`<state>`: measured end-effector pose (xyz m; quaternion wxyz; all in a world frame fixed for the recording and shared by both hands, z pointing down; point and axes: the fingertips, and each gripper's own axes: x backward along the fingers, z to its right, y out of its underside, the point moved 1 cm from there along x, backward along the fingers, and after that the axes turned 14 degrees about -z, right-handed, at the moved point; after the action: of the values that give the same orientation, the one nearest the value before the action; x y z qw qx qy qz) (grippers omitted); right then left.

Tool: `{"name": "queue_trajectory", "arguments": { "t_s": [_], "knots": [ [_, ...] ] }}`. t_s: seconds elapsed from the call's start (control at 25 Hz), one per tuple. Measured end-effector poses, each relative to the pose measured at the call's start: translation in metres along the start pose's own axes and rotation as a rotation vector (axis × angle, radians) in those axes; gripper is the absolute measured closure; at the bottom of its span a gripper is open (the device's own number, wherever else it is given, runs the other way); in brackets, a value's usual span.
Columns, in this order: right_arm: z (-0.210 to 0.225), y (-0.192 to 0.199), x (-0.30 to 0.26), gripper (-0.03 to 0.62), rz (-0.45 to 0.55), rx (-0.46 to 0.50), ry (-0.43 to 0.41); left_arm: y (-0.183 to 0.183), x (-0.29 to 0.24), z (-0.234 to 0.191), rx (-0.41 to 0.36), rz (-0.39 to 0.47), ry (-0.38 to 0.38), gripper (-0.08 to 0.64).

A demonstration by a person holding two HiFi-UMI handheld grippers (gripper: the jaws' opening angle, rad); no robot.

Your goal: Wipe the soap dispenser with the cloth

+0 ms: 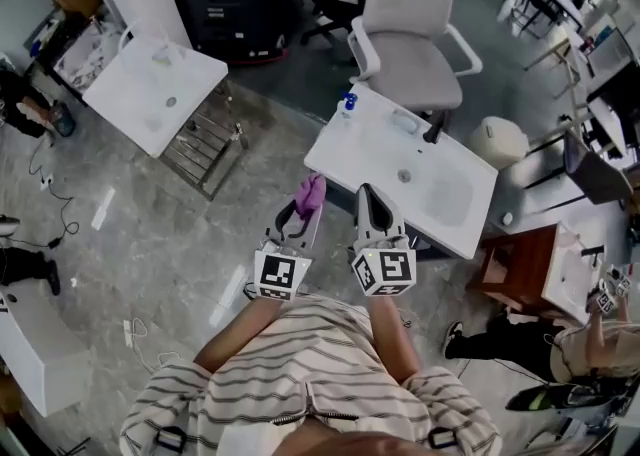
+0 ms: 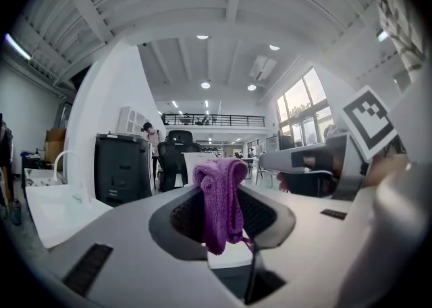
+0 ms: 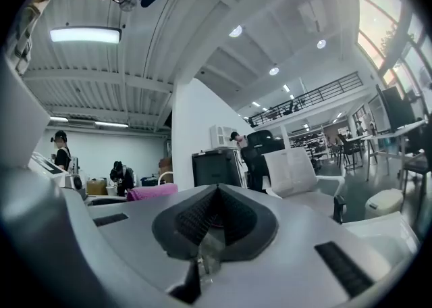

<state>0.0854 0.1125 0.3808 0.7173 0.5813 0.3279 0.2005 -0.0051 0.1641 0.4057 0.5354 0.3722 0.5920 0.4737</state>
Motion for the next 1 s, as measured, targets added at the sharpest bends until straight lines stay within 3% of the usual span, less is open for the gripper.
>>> {"name": "queue_trajectory", "arguments": {
  "t_s": [0.4, 0.68, 1.0],
  "knots": [
    [0.010, -0.021, -0.102, 0.583, -0.045, -0.020, 0.077, -0.005, -0.070, -0.079, -0.001, -0.045, 0.092, 0.445],
    [0.049, -0.003, -0.147, 0.583, -0.094, -0.041, 0.124, 0.007, -0.131, -0.094, 0.000, -0.086, 0.125, 0.445],
    [0.095, 0.022, -0.211, 0.583, -0.135, -0.072, 0.122, 0.008, -0.208, -0.105, -0.026, -0.130, 0.130, 0.445]
  ]
}}
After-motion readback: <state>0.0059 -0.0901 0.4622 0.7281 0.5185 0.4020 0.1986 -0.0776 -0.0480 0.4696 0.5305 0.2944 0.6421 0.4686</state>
